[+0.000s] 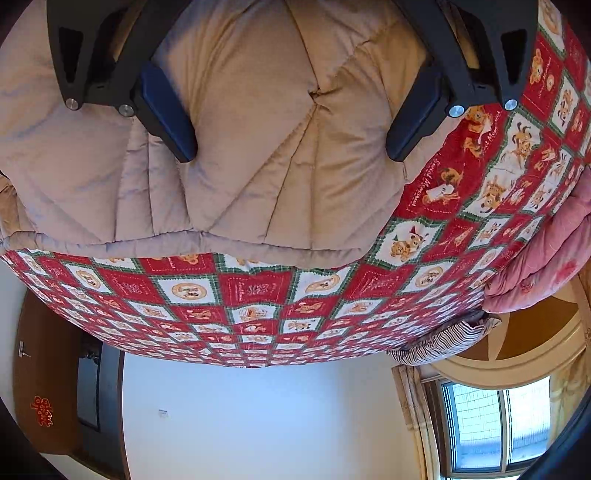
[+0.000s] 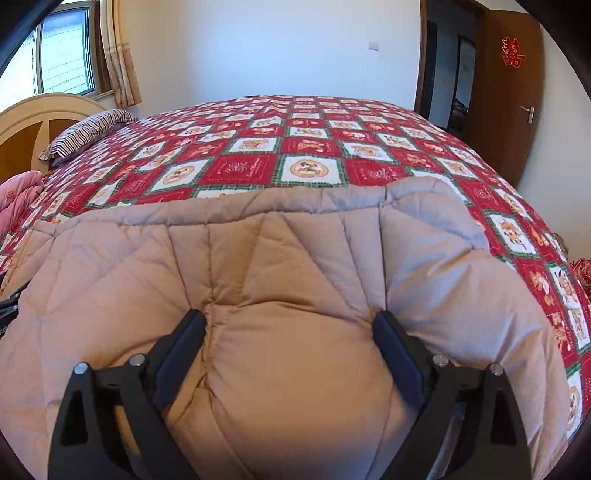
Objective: Fold large clothes
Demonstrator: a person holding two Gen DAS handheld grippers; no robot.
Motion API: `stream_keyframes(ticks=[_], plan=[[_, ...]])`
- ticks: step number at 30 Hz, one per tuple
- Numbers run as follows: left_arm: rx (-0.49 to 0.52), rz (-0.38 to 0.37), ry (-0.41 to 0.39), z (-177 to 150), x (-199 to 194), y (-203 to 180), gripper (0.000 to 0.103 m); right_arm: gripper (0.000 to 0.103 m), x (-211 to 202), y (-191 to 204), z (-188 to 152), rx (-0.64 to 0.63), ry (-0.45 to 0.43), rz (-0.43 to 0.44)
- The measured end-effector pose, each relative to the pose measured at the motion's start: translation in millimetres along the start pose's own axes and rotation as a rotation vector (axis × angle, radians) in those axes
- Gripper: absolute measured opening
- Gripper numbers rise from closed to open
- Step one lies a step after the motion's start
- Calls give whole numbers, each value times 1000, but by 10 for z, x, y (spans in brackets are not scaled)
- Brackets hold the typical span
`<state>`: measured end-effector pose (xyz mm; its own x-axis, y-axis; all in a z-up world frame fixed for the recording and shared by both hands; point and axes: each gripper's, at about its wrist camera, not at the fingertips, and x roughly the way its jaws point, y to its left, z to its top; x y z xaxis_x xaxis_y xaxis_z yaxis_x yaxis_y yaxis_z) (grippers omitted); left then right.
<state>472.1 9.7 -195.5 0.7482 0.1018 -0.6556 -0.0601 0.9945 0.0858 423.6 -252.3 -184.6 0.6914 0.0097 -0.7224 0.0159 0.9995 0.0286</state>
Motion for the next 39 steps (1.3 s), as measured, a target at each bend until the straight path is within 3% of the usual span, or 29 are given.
stream_keyframes(ticks=[39], plan=[[17, 16, 39, -18, 105, -19, 102, 98, 192, 62, 15, -36, 59, -64]])
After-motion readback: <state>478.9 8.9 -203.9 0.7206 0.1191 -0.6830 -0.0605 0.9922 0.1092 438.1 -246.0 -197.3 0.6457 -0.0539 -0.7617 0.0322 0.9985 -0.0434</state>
